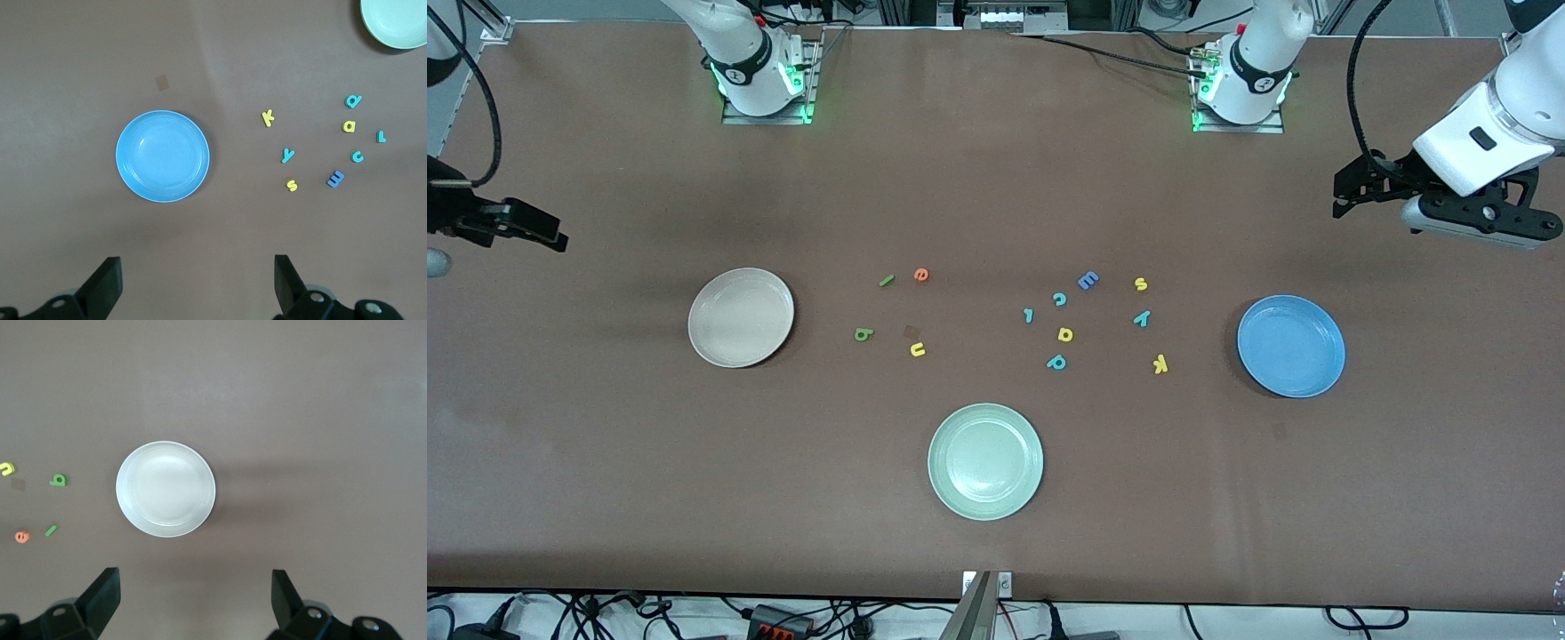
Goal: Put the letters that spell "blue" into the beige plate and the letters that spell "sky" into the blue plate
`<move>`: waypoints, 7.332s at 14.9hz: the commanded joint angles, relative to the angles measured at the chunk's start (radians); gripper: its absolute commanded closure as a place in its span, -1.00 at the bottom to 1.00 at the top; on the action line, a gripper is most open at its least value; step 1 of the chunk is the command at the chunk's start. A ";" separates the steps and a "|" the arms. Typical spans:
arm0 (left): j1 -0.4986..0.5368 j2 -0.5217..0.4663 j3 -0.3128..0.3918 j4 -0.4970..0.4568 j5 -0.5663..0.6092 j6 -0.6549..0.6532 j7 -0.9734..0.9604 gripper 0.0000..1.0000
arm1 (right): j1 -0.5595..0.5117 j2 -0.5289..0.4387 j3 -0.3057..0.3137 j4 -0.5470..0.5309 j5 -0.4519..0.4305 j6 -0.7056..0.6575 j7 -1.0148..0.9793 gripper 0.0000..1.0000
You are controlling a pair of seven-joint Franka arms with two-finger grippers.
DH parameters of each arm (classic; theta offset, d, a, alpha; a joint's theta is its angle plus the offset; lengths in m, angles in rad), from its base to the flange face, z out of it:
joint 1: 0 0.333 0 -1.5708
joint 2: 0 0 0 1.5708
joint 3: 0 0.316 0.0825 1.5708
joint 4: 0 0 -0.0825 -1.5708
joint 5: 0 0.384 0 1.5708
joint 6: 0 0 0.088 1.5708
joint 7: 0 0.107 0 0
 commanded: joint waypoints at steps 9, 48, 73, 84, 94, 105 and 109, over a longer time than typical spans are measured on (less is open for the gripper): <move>0.005 0.009 -0.004 0.030 0.018 -0.024 0.006 -1.00 | 0.267 0.245 0.013 -0.006 0.032 0.132 0.012 -1.00; -0.202 0.630 -0.011 -0.130 -0.025 0.736 -0.406 -0.78 | 0.514 0.663 0.013 -0.012 0.075 0.547 0.304 -0.34; -0.199 0.602 -0.005 -0.151 -0.021 0.790 -0.406 0.73 | 0.384 0.514 0.002 -0.004 0.074 0.401 0.273 0.69; 0.078 0.555 -0.001 -0.164 -0.010 0.559 -0.046 0.73 | 0.204 0.539 -0.001 -0.073 0.057 0.274 0.179 0.68; 0.054 0.503 -0.062 -0.199 -0.010 0.452 -0.012 -1.00 | 0.337 0.453 0.016 -0.096 0.077 0.326 0.488 -1.00; -0.052 0.486 -0.237 -0.288 0.080 0.606 -0.010 -0.96 | 0.545 0.338 0.034 -0.398 0.108 0.665 1.087 -1.00; -0.060 0.500 -0.238 -0.332 0.143 0.710 -0.012 -0.85 | 0.617 0.361 0.033 -0.444 0.108 0.768 1.326 -1.00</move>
